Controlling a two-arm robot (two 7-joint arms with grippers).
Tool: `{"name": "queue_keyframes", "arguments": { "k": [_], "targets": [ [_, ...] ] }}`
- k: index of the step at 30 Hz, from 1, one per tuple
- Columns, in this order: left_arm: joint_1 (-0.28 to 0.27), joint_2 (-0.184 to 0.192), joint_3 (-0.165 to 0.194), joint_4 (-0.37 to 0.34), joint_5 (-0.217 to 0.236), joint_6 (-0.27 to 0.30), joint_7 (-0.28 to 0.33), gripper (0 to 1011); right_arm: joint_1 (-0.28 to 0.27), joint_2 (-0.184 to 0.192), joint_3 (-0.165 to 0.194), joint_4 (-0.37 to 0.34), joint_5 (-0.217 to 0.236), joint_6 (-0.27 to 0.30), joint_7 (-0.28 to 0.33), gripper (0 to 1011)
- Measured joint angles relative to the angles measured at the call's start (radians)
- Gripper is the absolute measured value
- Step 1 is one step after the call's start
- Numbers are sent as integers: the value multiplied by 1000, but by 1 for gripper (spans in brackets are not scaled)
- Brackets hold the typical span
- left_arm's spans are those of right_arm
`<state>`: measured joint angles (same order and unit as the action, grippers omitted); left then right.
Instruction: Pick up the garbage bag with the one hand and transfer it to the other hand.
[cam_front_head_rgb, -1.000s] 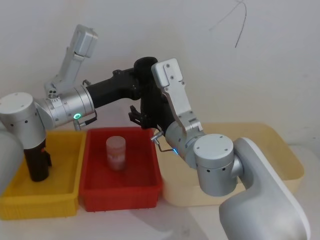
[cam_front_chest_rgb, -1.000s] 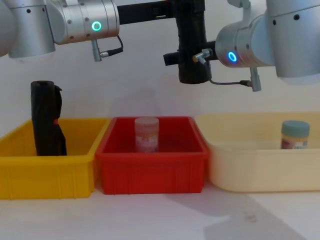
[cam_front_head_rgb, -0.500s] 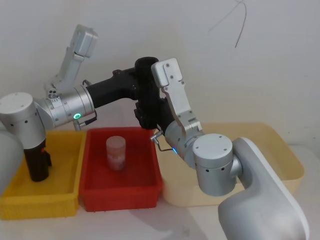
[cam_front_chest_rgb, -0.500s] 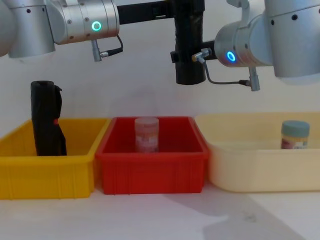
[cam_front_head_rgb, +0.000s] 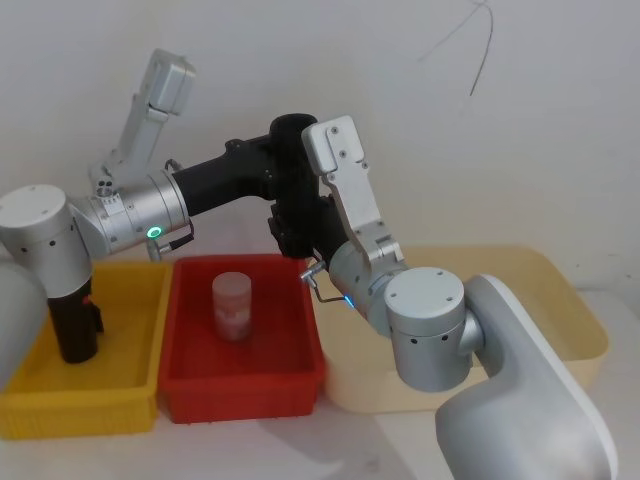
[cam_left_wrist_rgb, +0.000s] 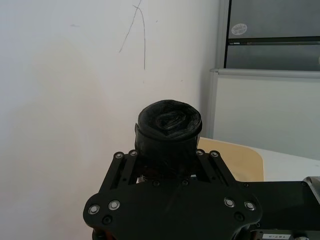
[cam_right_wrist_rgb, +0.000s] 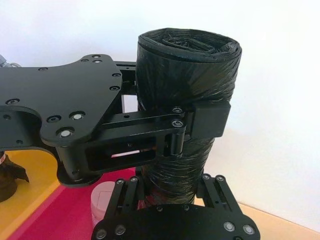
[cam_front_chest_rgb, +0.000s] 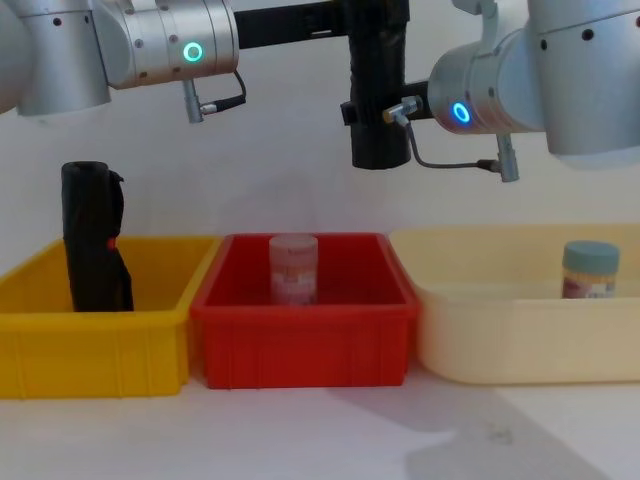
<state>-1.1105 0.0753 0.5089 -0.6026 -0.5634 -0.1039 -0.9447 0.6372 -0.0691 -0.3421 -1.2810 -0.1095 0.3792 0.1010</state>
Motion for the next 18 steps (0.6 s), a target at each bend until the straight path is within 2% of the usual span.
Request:
{"name": "queue_keyframes", "arguments": {
  "k": [13, 16, 18],
  "targets": [
    [0, 0, 0, 0, 0, 0, 0, 425, 0, -1, 0, 0, 0, -1, 0, 518],
    [0, 0, 0, 0, 0, 0, 0, 478, 0, -1, 0, 0, 0, -1, 1, 518],
    [0, 0, 0, 0, 0, 0, 0, 569, 0, -1, 0, 0, 0, -1, 1, 518]
  ]
}}
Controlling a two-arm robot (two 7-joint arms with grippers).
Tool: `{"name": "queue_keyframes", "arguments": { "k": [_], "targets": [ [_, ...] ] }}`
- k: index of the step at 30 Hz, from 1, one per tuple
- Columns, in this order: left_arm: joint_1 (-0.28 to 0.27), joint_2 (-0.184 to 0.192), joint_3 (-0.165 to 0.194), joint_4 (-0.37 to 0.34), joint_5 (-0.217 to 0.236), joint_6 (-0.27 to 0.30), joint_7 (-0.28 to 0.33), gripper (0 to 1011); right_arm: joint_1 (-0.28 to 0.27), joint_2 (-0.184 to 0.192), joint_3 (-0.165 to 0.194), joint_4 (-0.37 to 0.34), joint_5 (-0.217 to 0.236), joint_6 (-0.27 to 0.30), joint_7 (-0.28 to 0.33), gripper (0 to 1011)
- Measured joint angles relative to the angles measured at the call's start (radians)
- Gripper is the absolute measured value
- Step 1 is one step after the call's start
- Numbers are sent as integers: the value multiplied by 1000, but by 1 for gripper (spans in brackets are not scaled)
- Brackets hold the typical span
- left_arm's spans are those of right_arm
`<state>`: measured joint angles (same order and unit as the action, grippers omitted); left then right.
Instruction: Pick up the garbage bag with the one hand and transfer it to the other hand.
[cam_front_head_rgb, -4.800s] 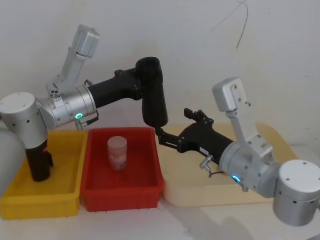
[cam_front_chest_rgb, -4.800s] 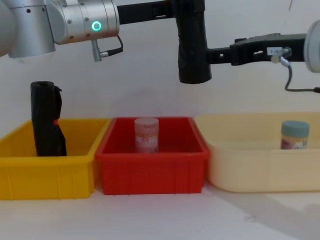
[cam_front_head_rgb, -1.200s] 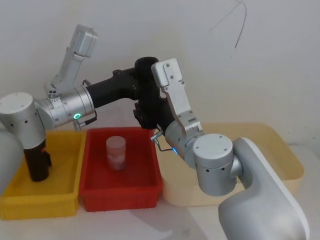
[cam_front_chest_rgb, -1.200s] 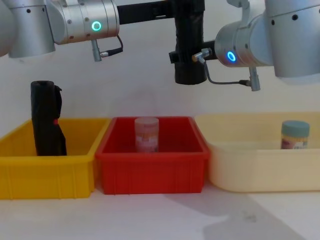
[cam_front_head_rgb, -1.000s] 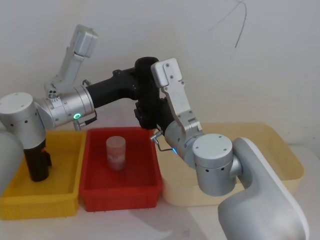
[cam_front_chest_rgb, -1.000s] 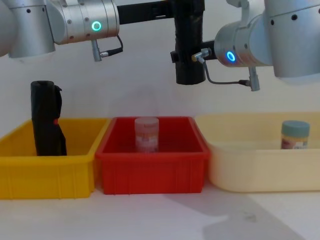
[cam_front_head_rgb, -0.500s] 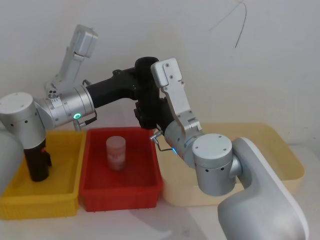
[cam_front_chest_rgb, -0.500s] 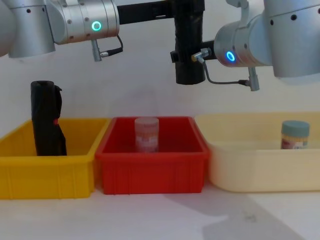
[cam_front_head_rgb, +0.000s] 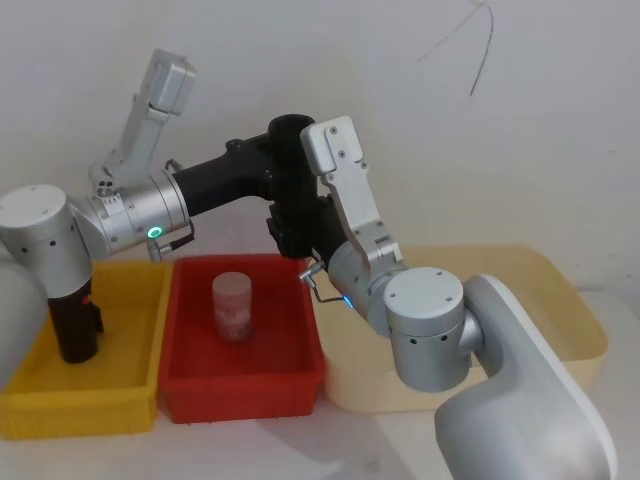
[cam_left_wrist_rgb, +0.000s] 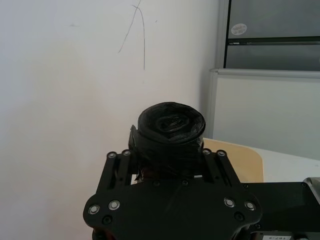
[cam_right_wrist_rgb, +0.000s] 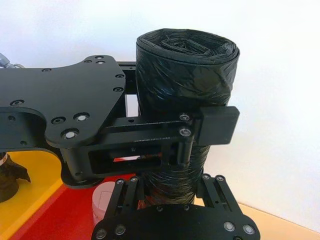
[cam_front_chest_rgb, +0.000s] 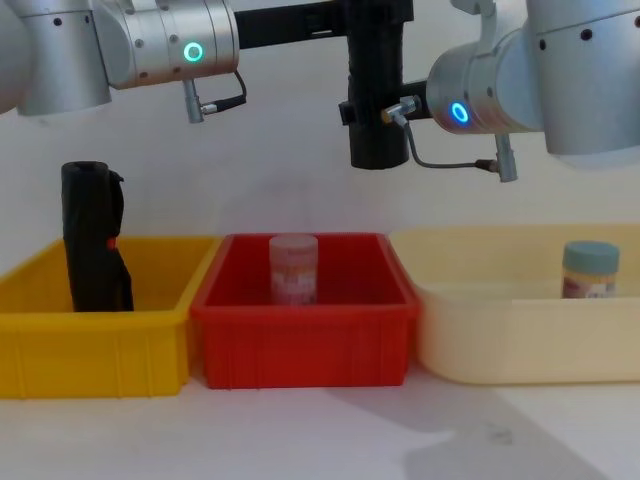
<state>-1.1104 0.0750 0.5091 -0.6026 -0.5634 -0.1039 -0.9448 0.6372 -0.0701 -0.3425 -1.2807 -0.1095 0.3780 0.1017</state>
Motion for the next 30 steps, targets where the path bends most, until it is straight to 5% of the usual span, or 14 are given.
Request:
{"name": "queue_keyframes", "arguments": {
  "k": [16, 30],
  "targets": [
    [0, 0, 0, 0, 0, 0, 0, 1001, 7, -7, 16, 12, -4, -15, -19, 518],
    [0, 0, 0, 0, 0, 0, 0, 1001, 27, -4, 88, 34, -19, -28, -101, 518]
  ]
}}
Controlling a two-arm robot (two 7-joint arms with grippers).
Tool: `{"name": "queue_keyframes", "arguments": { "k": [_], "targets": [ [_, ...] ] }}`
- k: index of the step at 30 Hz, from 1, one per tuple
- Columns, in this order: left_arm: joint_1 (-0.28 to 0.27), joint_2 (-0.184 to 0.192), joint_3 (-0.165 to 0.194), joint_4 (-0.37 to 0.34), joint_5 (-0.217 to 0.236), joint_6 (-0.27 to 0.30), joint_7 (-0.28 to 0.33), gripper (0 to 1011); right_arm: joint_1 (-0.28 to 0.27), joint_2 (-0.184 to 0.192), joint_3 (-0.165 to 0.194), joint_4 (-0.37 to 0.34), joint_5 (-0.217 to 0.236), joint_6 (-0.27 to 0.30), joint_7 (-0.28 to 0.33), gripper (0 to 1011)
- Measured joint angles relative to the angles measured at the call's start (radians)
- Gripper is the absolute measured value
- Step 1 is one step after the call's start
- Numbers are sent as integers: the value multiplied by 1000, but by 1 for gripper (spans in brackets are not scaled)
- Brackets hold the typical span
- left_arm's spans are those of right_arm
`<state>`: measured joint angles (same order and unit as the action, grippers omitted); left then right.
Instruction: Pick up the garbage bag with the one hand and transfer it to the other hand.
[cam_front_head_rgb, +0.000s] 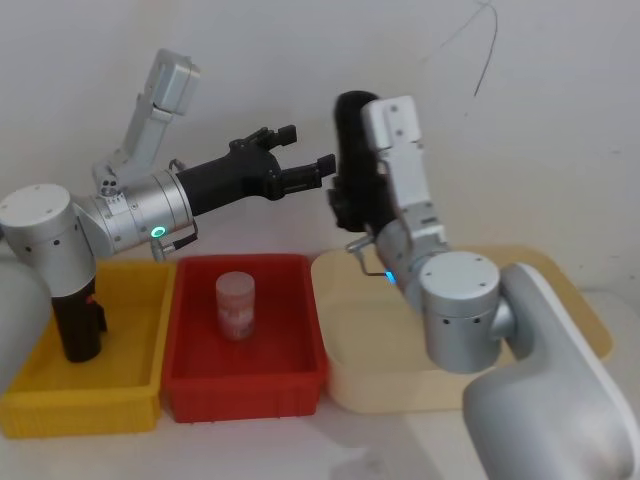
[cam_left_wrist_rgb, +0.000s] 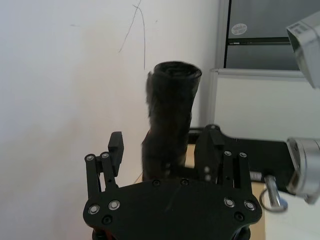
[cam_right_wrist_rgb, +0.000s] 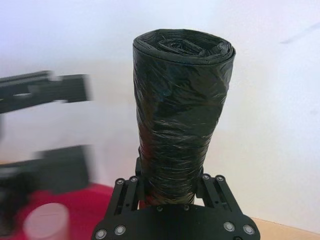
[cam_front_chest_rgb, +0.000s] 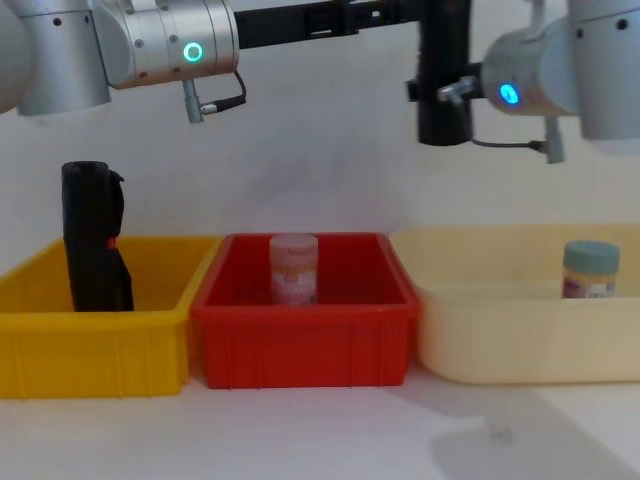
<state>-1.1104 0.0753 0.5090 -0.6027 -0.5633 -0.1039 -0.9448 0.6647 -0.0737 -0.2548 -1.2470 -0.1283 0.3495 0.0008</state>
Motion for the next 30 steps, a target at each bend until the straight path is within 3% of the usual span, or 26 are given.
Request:
{"name": "queue_keyframes", "arguments": {
  "k": [13, 22, 30],
  "targets": [
    [0, 0, 0, 0, 0, 0, 0, 1001, -66, 58, 91, -81, -18, 67, -57, 518],
    [0, 0, 0, 0, 0, 0, 0, 1001, -96, 81, 121, -124, -28, 98, -67, 518],
    [0, 0, 0, 0, 0, 0, 0, 1001, -111, 94, 136, -149, -34, 116, -70, 776]
  ]
}}
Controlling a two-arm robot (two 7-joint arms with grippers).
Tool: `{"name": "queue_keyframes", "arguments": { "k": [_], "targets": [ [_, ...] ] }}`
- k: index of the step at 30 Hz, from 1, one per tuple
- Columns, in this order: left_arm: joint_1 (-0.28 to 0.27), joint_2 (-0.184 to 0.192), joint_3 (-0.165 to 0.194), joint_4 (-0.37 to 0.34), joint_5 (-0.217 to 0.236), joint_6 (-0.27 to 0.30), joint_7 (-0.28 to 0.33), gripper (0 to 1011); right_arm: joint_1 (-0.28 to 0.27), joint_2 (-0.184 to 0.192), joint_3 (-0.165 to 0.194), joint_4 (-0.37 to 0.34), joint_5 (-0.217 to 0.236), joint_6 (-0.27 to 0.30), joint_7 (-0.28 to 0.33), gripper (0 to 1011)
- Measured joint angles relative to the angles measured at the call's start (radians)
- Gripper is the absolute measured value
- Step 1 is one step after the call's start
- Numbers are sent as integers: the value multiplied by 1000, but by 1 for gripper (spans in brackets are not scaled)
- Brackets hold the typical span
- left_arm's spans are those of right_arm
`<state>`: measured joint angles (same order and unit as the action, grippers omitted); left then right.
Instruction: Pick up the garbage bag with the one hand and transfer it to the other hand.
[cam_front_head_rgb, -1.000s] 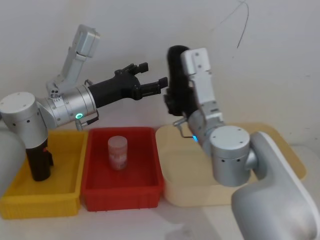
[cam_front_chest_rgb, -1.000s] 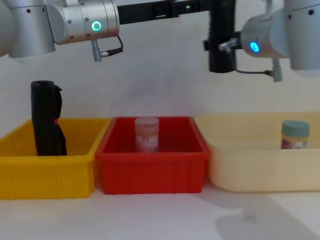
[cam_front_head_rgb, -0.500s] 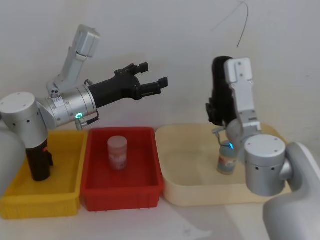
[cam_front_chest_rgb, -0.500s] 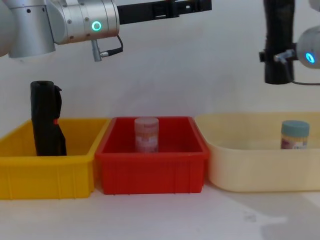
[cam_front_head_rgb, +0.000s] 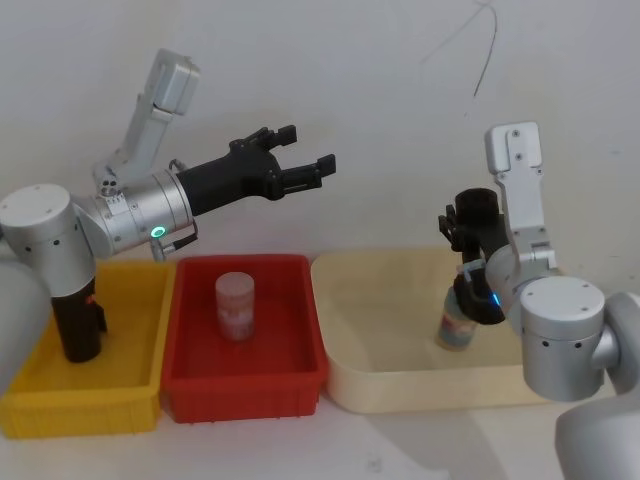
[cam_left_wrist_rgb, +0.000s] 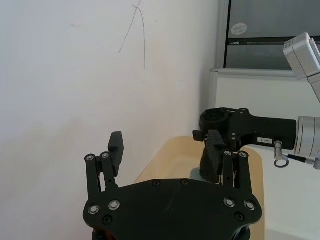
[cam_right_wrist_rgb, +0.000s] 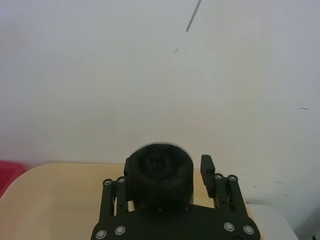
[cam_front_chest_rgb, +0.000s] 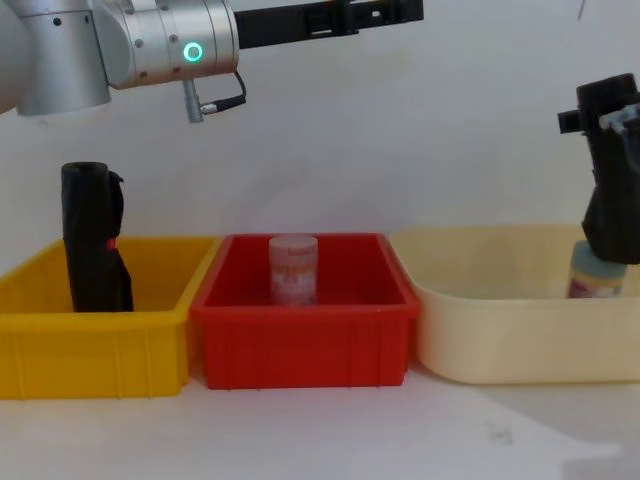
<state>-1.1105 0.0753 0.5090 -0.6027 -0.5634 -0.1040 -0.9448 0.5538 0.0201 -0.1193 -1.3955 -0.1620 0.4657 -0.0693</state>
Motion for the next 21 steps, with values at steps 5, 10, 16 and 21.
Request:
{"name": "queue_keyframes", "arguments": {
  "k": [5, 10, 16, 21],
  "targets": [
    [0, 0, 0, 0, 0, 0, 0, 1001, -5, 4, 5, -7, -2, 7, -1, 906],
    [0, 0, 0, 0, 0, 0, 0, 1001, -9, 7, 9, -13, -3, 12, -2, 1001],
    [0, 0, 0, 0, 0, 0, 0, 1001, -11, 10, 12, -16, -4, 15, -3, 1001],
    [0, 0, 0, 0, 0, 0, 0, 1001, -13, 11, 13, -19, -5, 16, -4, 1001]
  ]
}}
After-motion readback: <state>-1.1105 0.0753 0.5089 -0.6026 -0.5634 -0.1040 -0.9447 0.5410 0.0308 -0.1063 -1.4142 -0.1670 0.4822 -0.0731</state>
